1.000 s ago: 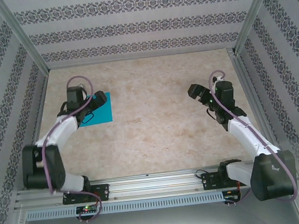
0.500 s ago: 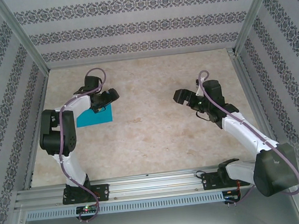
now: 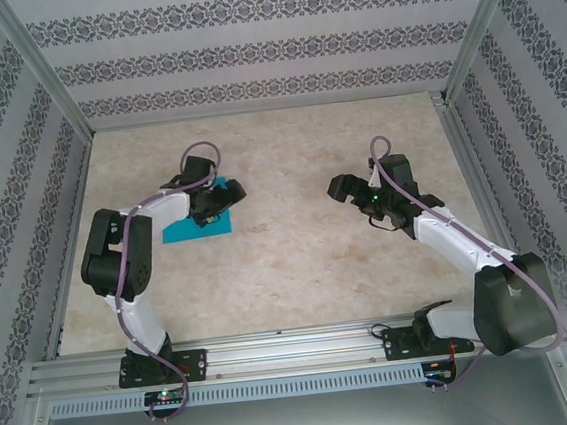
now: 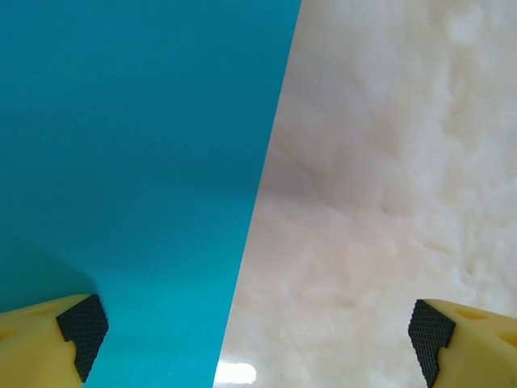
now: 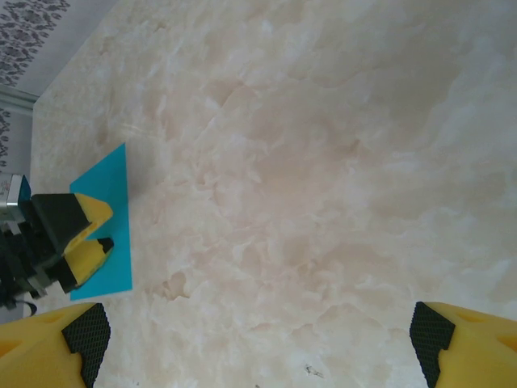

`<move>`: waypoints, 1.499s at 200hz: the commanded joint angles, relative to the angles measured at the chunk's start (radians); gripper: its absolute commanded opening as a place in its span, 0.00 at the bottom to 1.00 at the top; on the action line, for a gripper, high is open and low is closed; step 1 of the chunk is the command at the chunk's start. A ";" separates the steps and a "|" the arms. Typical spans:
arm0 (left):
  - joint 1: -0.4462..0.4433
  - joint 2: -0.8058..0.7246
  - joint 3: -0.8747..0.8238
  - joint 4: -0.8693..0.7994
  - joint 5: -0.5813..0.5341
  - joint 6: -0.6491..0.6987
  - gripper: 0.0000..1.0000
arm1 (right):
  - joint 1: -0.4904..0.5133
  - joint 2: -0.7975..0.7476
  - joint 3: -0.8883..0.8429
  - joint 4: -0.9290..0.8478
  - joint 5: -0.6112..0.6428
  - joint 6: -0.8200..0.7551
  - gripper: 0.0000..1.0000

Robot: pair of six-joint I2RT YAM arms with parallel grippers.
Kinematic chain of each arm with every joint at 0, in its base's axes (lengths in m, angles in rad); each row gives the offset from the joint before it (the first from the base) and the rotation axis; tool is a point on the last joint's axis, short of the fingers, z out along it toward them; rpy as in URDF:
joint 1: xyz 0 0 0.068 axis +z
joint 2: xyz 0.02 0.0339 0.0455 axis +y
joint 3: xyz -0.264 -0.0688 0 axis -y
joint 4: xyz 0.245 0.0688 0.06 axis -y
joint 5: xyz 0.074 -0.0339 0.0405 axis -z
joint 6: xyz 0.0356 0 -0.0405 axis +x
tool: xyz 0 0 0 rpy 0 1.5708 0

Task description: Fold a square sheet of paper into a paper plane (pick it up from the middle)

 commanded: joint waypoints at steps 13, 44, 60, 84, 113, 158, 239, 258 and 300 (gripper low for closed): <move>-0.189 0.012 -0.046 0.051 0.048 -0.185 1.00 | 0.016 0.021 0.030 -0.040 0.025 0.029 0.98; -0.335 0.047 0.004 0.103 0.017 -0.286 1.00 | 0.015 -0.001 0.029 -0.101 0.075 0.023 0.98; -0.374 0.049 0.024 0.139 0.025 -0.304 1.00 | 0.016 -0.021 0.023 -0.121 0.086 0.017 0.98; -0.385 -0.025 0.029 0.125 -0.005 -0.285 1.00 | 0.017 -0.042 0.014 -0.114 0.060 0.015 0.98; -0.377 -0.226 -0.029 0.024 -0.177 -0.206 1.00 | 0.041 -0.051 -0.003 -0.049 -0.007 0.043 0.95; -0.285 -0.562 -0.247 -0.105 -0.419 -0.159 1.00 | 0.189 0.033 0.056 -0.035 0.037 0.030 0.90; -0.072 -0.766 -0.504 0.004 -0.284 -0.112 1.00 | 0.395 0.433 0.380 -0.113 0.104 0.066 0.77; -0.051 -0.763 -0.494 -0.005 -0.271 -0.094 1.00 | 0.419 0.514 0.461 -0.136 0.107 0.073 0.76; -0.025 -0.774 -0.488 -0.033 -0.295 -0.069 1.00 | 0.453 0.663 0.593 -0.175 0.077 0.102 0.74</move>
